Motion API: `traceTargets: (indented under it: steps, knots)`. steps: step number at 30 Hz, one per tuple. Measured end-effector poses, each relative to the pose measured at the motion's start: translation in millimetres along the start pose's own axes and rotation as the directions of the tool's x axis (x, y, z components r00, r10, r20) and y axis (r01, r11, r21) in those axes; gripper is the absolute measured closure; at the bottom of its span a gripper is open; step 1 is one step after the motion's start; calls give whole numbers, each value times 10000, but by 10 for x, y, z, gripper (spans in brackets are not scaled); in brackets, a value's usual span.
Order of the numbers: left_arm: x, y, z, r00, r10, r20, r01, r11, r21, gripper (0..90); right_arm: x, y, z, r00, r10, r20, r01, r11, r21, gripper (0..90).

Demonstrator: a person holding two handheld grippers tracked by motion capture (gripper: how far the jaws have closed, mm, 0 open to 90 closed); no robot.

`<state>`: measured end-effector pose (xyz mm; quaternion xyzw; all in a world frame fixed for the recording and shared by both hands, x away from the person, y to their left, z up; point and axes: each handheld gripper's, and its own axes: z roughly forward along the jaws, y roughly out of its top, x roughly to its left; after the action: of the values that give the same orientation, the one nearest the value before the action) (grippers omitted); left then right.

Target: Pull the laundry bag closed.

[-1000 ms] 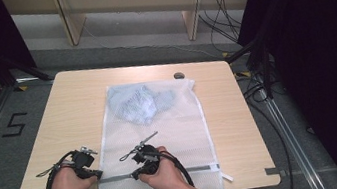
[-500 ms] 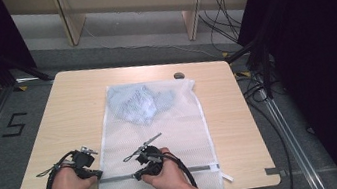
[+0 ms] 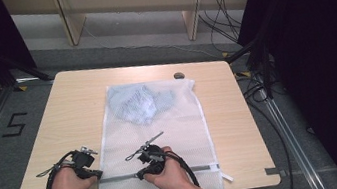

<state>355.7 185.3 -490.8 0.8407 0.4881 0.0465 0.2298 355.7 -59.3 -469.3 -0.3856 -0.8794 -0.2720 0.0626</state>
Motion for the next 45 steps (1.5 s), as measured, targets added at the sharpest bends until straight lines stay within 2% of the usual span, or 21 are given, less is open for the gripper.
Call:
traceTargets:
  steps: [13, 15, 17, 37, 39, 40, 45]
  knots:
    - [-2, 1, 0, 10000, 9, -13, -9, 10000, 9, 898, -56, -58, -57, 9997, 226, -16, -226, 9997, -50, 870]
    - [-1, 1, 0, 10000, 5, -9, -5, 10000, 6, 898, -52, -69, -64, 9985, 547, -82, -548, 9985, -56, 871]
    - [-1, 1, 0, 10000, 1, -8, -1, 10000, 4, 898, -54, -70, -74, 9992, 387, -115, -388, 9992, -89, 870]
    - [4, 0, -1, 10000, -19, 29, 19, 10000, 18, 897, -129, -140, -144, 9985, 540, -89, -541, 9985, -125, 871]
    - [4, -1, -1, 10000, -30, 35, 30, 10000, 2, 897, -115, -146, -156, 9963, 865, -15, -865, 9962, 25, 871]
    - [4, -1, -1, 10000, -30, 35, 30, 10000, 2, 898, -131, -150, -148, 9977, 665, -95, -666, 9977, -110, 871]
    - [2, -2, -1, 10000, -21, 18, 21, 10000, -4, 898, -156, -166, -144, 9976, 689, 12, -689, 9976, -97, 870]
